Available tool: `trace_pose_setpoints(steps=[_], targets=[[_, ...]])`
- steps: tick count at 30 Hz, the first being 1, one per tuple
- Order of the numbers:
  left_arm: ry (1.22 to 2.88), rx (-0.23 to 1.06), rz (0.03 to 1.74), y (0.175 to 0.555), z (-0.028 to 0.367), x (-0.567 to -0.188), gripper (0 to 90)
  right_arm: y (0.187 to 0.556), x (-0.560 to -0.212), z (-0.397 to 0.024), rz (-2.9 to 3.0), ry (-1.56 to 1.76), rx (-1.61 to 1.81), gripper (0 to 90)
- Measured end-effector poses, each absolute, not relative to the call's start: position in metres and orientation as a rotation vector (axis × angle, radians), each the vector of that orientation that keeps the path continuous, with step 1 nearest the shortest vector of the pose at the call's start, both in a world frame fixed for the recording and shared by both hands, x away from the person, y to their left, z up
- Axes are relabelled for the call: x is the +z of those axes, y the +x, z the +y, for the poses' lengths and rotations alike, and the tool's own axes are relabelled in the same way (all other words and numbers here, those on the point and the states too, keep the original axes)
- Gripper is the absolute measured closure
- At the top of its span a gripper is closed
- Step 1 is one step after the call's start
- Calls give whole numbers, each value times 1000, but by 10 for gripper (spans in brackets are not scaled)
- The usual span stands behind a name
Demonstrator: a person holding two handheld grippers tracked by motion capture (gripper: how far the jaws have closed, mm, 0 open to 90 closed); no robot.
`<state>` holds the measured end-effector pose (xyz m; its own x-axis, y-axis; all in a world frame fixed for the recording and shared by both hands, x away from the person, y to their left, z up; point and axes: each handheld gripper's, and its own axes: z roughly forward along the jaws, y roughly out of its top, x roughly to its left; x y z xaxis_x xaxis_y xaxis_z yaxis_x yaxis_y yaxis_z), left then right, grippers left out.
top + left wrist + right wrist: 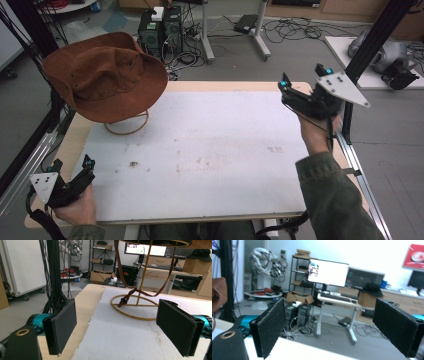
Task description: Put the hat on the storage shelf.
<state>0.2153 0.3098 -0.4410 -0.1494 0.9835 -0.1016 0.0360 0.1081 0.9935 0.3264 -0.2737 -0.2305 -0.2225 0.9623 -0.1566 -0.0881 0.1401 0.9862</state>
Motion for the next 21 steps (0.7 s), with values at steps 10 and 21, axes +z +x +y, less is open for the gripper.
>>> trace_pose_setpoints(steps=[10,21], targets=[[1098,1223,1390,220,308,-439,170,289,-296,-306,1386,1045,1263,107],[1113,1223,1376,221,304,-439,170,280,-383,-316,1386,1208,1270,107]])
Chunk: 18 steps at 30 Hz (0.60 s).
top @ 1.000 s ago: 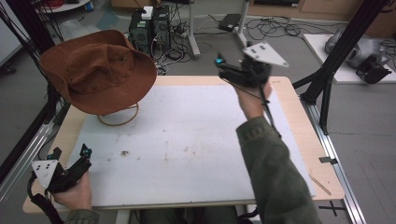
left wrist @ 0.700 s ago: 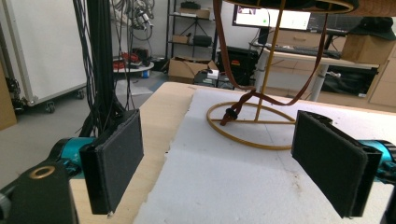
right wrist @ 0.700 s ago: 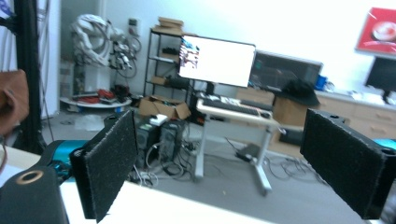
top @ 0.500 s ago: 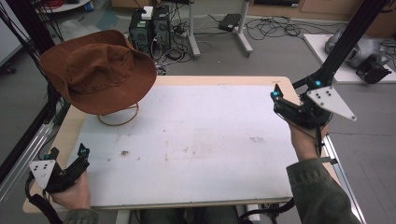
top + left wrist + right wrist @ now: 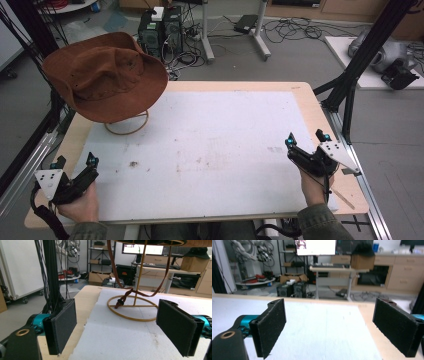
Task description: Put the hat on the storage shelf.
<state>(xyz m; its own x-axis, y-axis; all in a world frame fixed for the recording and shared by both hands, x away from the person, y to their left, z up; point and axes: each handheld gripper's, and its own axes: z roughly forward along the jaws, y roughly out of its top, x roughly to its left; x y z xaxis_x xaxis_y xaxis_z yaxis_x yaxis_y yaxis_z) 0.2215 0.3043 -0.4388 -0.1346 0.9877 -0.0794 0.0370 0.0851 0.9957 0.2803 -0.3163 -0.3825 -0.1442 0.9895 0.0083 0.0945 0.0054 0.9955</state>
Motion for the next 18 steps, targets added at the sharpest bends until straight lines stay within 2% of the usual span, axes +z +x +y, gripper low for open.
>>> trace_pose_setpoints(steps=[10,18], targets=[[1122,1230,1369,221,303,-438,170,273,-427,-318,1400,1217,1220,108],[1129,1225,1365,221,301,-437,170,273,-426,-323,1361,1252,1253,108]])
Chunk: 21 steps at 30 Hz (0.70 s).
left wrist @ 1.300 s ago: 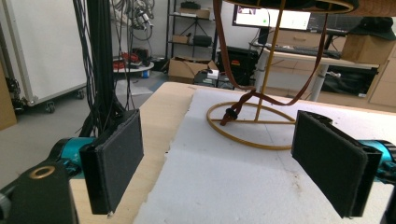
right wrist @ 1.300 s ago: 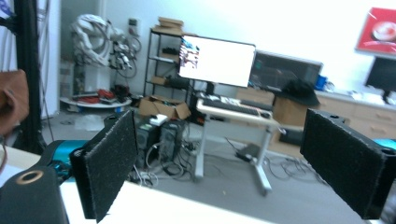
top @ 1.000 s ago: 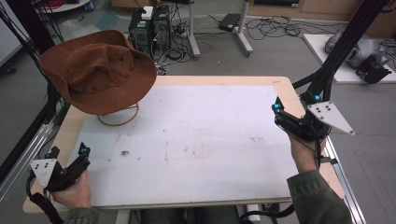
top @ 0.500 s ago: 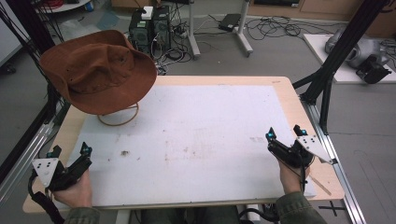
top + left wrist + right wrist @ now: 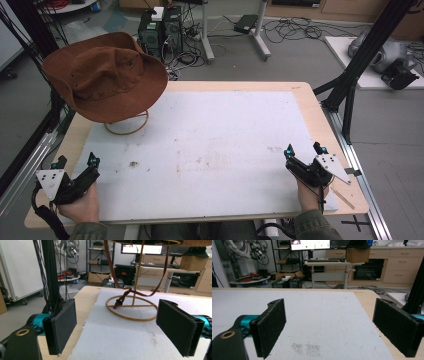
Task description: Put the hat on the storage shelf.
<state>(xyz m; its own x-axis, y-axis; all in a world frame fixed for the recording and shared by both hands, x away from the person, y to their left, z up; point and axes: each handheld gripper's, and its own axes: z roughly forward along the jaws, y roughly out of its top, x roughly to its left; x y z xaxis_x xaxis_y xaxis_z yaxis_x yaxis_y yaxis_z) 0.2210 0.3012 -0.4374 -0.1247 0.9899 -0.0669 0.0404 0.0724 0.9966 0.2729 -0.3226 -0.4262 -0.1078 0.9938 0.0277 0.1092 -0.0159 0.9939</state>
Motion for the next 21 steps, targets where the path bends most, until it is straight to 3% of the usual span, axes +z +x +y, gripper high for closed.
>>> trace_pose_setpoints(steps=[21], targets=[[1121,1215,1372,220,302,-438,170,273,-428,-324,1360,1257,1251,108]])
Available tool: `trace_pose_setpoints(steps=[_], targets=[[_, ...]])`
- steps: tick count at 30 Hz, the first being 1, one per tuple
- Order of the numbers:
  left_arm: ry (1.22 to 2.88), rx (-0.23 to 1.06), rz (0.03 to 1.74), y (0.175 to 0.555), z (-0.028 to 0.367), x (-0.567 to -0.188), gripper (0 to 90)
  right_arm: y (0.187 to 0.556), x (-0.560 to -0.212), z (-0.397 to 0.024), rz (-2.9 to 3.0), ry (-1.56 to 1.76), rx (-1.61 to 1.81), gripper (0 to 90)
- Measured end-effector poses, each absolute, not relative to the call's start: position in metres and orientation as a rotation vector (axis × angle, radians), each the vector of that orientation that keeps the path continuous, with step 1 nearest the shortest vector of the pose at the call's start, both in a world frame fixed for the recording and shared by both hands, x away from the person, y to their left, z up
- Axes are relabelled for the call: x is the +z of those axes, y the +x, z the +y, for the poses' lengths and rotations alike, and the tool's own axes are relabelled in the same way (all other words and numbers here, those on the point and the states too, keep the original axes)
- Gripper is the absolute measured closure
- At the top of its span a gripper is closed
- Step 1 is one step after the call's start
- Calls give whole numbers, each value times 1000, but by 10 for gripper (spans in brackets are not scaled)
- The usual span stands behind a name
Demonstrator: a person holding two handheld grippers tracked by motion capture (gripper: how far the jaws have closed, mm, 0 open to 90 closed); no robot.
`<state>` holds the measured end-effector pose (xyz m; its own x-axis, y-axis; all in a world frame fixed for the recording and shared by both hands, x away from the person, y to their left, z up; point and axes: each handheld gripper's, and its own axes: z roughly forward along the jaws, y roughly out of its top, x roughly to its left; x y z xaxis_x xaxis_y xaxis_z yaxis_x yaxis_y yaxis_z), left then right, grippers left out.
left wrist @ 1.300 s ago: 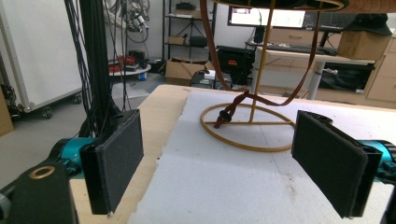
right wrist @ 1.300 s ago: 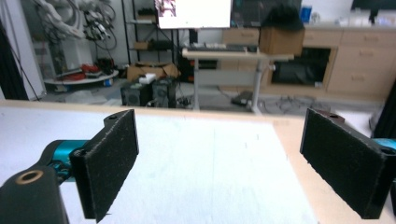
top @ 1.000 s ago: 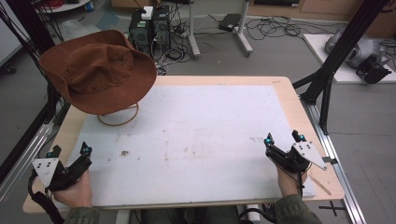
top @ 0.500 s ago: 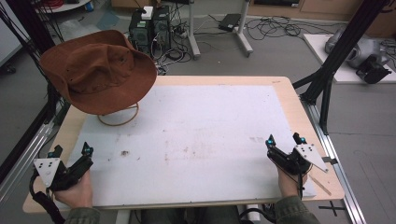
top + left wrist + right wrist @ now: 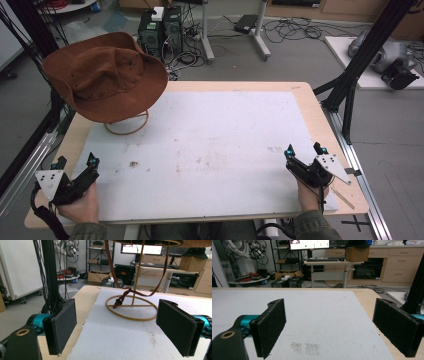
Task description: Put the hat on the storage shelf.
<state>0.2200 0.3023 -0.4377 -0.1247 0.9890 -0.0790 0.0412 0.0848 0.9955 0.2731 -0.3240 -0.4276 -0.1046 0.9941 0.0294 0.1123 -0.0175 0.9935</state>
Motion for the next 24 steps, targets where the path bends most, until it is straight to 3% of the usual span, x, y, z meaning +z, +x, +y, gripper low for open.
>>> trace_pose_setpoints(steps=[24], targets=[[1125,1206,1374,220,303,-438,170,275,-430,-323,1373,1285,1254,108]])
